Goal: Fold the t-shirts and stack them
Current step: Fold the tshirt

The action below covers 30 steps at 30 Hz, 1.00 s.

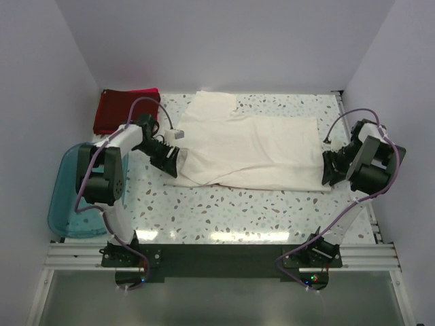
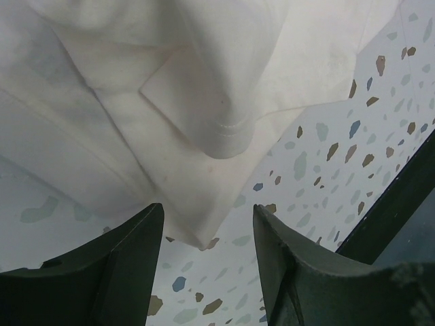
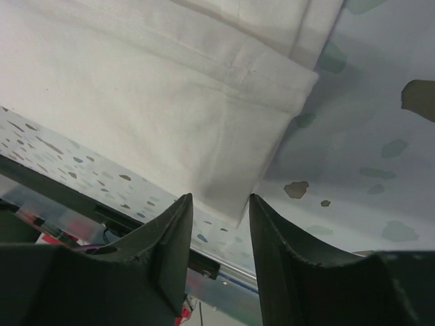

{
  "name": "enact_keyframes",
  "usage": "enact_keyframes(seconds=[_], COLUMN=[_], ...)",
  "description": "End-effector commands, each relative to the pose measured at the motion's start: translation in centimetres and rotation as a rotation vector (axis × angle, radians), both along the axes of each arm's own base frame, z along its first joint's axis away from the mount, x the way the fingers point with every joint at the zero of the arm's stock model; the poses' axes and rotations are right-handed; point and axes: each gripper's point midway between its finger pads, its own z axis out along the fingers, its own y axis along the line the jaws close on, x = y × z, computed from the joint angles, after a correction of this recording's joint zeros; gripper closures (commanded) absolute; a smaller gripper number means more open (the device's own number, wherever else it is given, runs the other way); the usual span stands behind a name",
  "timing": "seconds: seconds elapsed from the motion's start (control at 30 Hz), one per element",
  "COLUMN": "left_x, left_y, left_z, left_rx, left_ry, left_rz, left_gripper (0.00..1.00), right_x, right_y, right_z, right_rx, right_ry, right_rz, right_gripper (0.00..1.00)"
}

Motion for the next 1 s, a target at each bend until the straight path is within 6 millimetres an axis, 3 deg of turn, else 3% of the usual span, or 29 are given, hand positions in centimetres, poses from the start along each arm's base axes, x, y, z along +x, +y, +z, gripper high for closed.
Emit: enact_keyframes(seconds=[0.0, 0.3, 0.47, 0.67, 0.8, 0.97], left_x=[0.5, -0.1, 0.2, 0.8, 1.0, 1.4], left_y=[-0.4, -0.9, -0.9, -0.6, 0.0, 0.4], left_z=[0.5, 0.1, -0.1, 0.2, -0.6, -1.1], left_rx=[-0.007, -0.010, -0.006, 0.013, 0.053, 0.081], left_ry=[-0.043, -0.032, -0.035, -0.047, -0.047, -0.050], left_rz=[-0.002, -0.027, -0.019, -0.008, 0.013, 0.039], left_gripper=[0.40, 0.43, 0.57, 0.78, 0.61, 0.55], right_x=[-0.5, -1.1, -1.0, -0.7, -0.7, -0.6], right_y=[0.2, 0.8, 0.7, 0.6, 0.6, 0.6], right_z=[0.1, 0.3, 0.5, 0.8, 0.8, 0.8], right_rx=[0.004, 0.014, 0.008, 0.010, 0.013, 0.016], right_ry=[0.018, 0.009, -0.004, -0.012, -0.015, -0.018], right_rz=[-0.022, -0.020, -0.018, -0.012, -0.009, -0.007], right_gripper=[0.59, 0.85, 0.99, 1.00, 1.00, 1.00])
